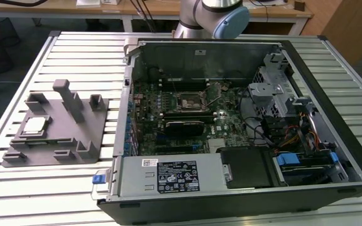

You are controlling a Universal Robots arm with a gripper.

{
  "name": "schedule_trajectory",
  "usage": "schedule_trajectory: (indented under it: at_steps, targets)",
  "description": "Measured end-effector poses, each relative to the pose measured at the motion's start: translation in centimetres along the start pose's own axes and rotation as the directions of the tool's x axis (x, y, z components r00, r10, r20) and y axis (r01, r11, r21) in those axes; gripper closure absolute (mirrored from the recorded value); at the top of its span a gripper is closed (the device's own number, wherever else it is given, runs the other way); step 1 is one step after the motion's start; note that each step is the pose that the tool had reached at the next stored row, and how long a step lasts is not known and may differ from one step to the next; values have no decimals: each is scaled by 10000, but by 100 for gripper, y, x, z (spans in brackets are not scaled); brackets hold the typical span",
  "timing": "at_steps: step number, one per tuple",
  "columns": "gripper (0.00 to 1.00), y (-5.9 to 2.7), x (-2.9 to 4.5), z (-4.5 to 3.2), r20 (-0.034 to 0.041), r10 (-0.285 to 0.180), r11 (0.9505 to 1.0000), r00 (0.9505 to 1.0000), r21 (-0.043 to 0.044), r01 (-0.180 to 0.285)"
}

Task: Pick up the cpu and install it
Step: 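Pick up the cpu and move it towards the insertion slot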

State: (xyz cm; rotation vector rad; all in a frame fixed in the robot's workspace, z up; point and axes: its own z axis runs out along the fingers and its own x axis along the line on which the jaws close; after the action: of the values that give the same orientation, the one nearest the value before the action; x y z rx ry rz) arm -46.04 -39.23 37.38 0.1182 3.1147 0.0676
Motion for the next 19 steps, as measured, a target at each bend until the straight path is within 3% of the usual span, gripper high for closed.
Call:
schedule_trajectory:
  at_steps: [9,12,15,16,17,19]
  targets:
    - [89,-4,2,85,-4,0,10000,10000,0,0]
    - [71,-6,3,140,-8,-1,10000,10000,1,1]
    - [65,-8,4,194,-28,-30,10000,10000,1,30]
    - [53,-9,5,212,-35,-73,10000,10000,1,73]
    - [53,-10,5,230,-42,-139,9999,9999,0,139]
    - [42,-13,6,267,-82,-366,9993,9993,-5,366]
